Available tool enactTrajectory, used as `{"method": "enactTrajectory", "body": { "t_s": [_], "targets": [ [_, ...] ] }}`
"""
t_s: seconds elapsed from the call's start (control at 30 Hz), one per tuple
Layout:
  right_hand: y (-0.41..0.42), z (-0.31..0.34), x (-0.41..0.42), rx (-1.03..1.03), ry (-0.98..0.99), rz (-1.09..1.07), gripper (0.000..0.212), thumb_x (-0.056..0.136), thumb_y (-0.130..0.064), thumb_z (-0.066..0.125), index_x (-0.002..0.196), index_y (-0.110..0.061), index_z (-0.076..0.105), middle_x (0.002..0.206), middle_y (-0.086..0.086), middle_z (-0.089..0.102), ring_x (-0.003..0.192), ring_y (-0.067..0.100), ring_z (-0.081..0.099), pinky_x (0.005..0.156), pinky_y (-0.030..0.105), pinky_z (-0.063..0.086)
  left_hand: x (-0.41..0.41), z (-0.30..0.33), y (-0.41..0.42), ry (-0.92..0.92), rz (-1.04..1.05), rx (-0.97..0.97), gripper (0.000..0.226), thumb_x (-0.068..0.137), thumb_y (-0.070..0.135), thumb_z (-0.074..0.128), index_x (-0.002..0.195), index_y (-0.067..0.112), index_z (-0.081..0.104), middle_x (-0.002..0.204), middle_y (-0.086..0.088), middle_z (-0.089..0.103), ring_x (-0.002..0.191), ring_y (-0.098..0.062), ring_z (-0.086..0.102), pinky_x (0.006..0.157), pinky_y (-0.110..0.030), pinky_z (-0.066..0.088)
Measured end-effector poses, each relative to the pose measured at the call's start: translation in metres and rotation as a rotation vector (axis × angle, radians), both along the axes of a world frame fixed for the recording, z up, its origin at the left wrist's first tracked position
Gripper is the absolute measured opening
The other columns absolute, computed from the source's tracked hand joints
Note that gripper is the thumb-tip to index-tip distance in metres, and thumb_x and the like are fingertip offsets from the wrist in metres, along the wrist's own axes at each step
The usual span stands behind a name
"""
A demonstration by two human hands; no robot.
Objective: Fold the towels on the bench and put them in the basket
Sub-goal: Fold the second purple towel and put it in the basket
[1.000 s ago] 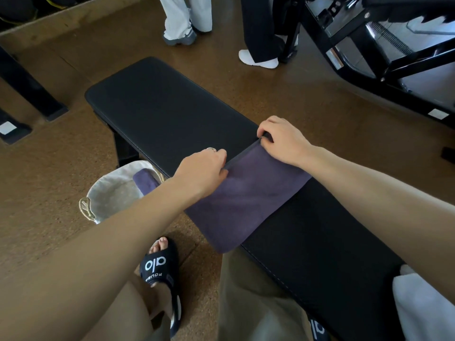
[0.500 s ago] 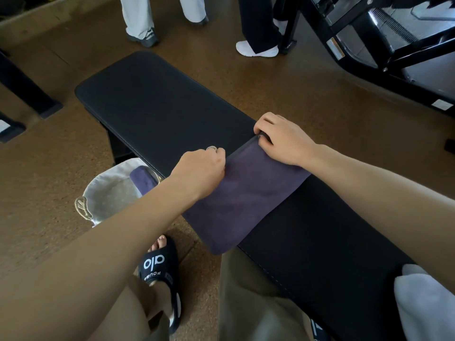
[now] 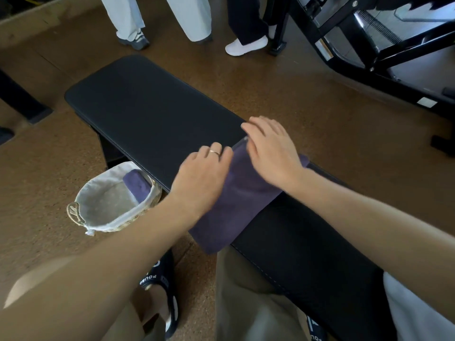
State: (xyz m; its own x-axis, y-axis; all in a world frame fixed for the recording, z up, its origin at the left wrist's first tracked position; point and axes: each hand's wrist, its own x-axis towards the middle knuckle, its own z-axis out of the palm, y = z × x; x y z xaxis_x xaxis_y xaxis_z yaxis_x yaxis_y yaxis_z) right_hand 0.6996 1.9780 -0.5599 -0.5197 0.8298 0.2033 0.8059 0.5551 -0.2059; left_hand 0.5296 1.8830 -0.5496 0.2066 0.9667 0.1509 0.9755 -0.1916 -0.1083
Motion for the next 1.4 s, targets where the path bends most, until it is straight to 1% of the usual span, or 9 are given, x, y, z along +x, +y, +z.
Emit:
{"method": "enactTrajectory", "body": {
  "t_s": [0.07,0.17,0.3,0.47,0.63,0.87,1.03,1.17,1.4],
  "targets": [
    [-0.036,-0.002,0.002,-0.011,0.004,0.048,0.049,0.103,-0.023,0.035,0.147,-0.008,0.05,0.152,0.015,0.049,0.145,0.031,0.042,0.122,0.046,0.028,0.013,-0.009,-0.015,-0.092,-0.111,-0.037,0.047,0.1,0.024,0.04,0.142,0.004,0.048,0.137,-0.018,0.056,0.124,-0.033,0.056,0.103,-0.044,0.046],
    [-0.074,-0.013,0.011,-0.087,-0.087,0.077,0.059,0.102,-0.031,0.023,0.152,-0.007,0.042,0.158,0.014,0.043,0.148,0.028,0.037,0.122,0.043,0.023,0.018,-0.025,-0.031,-0.159,0.012,-0.272,0.068,0.105,0.048,0.02,0.162,0.011,0.02,0.168,-0.012,0.018,0.156,-0.027,0.017,0.127,-0.043,0.016],
    [-0.067,-0.027,0.036,-0.133,-0.218,-0.006,0.064,0.105,-0.046,0.019,0.16,-0.015,0.029,0.167,0.01,0.027,0.155,0.026,0.023,0.126,0.044,0.015,0.011,-0.031,-0.032,-0.166,0.033,-0.323,0.073,0.103,0.056,0.019,0.163,0.019,0.001,0.171,-0.008,-0.007,0.157,-0.022,-0.008,0.126,-0.036,-0.006],
    [-0.041,-0.018,0.06,-0.189,-0.249,-0.283,0.066,0.108,-0.05,0.018,0.163,-0.014,0.014,0.169,0.017,0.014,0.156,0.033,0.012,0.126,0.048,0.011,0.012,-0.027,-0.033,-0.2,0.061,-0.332,0.077,0.102,0.061,0.022,0.163,0.025,-0.008,0.17,-0.004,-0.016,0.156,-0.019,-0.016,0.125,-0.033,-0.011],
    [-0.074,-0.023,0.027,-0.091,-0.231,0.141,0.063,0.105,-0.045,0.017,0.161,-0.017,0.025,0.168,0.008,0.024,0.155,0.025,0.021,0.126,0.046,0.019,0.009,-0.031,-0.033,-0.246,0.066,-0.316,0.081,0.099,0.065,0.02,0.163,0.022,-0.006,0.169,-0.002,-0.015,0.155,-0.016,-0.016,0.125,-0.033,-0.009],
    [-0.029,-0.026,0.067,-0.163,-0.195,-0.287,0.064,0.108,-0.047,0.016,0.163,-0.014,0.016,0.169,0.013,0.018,0.156,0.031,0.015,0.127,0.047,0.013,0.01,-0.028,-0.029,-0.251,0.097,-0.347,0.085,0.098,0.068,0.025,0.162,0.024,-0.01,0.169,-0.001,-0.017,0.156,-0.017,-0.016,0.127,-0.035,-0.007],
    [-0.023,-0.02,0.018,-0.129,-0.165,0.038,0.059,0.109,-0.041,0.026,0.163,-0.019,0.019,0.169,0.007,0.018,0.157,0.026,0.015,0.126,0.044,0.012,0.003,-0.028,-0.025,-0.253,0.125,-0.35,0.094,0.092,0.077,0.029,0.163,0.027,-0.007,0.17,0.002,-0.016,0.157,-0.018,-0.011,0.128,-0.035,-0.002],
    [-0.002,-0.024,0.018,-0.166,-0.195,0.065,0.058,0.109,-0.043,0.024,0.163,-0.024,0.016,0.171,0.002,0.013,0.157,0.023,0.01,0.127,0.046,0.011,0.003,-0.028,-0.023,-0.243,0.13,-0.374,0.095,0.09,0.08,0.025,0.162,0.028,-0.011,0.169,0.002,-0.018,0.157,-0.018,-0.012,0.128,-0.036,-0.002],
    [0.02,0.002,0.027,-0.477,0.102,-0.398,0.061,0.102,-0.046,0.05,0.155,-0.02,0.034,0.148,0.012,0.05,0.132,0.031,0.053,0.1,0.043,0.047,0.0,-0.02,-0.02,-0.298,0.154,-0.386,0.091,0.093,0.074,0.038,0.163,0.027,0.006,0.17,-0.001,0.003,0.155,-0.025,0.006,0.127,-0.041,0.012]
  ]
}}
